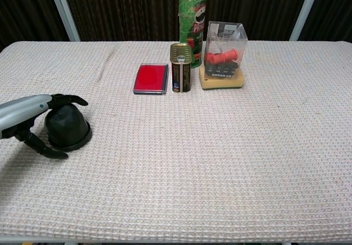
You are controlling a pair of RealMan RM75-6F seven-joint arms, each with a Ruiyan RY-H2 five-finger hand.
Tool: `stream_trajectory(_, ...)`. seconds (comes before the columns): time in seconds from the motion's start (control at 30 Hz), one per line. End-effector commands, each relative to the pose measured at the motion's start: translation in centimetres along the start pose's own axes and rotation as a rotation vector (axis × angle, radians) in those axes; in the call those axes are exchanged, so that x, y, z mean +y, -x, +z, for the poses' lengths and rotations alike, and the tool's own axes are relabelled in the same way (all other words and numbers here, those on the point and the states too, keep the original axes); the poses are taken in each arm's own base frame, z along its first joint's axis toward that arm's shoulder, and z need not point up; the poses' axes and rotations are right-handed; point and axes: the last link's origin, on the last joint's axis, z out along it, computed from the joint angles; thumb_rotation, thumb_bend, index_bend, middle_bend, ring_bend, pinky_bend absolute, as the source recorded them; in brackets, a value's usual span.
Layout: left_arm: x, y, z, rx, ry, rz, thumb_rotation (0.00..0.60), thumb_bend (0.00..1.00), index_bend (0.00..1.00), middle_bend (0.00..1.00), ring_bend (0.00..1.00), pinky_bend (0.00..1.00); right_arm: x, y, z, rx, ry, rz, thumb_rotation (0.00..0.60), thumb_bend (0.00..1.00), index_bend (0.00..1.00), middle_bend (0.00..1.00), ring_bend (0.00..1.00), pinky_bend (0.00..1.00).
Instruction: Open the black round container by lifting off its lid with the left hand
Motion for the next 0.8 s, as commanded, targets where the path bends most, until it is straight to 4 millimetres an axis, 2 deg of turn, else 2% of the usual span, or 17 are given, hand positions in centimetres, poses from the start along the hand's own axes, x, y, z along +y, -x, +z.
stream_trajectory(0.03,0.05,-0.06,0.04,0.001,0.000,-0.003,0.600,0.05,0.13,0.27,0.03,0.12,0.00,0.01,0.01,-0.001,0.000,0.000,0.600,0.13,0.00,0.00,0.00,0.00)
stream_trajectory(0.6,0.13,-0.14,0.34,0.005,-0.018,-0.003,0.600,0.16,0.16,0.35,0.03,0.12,0.21,0.04,-0.02,-0.006,0.007,0.000,0.600,0.13,0.00,0.00,0.00,0.00)
stream_trajectory(0.8,0.45,-0.51,0.28,0.038,-0.020,-0.016,0.600,0.20,0.22,0.42,0.07,0.17,0.26,0.06,-0.01,-0.006,0.008,0.002,0.600,0.13,0.00,0.00,0.00,0.00)
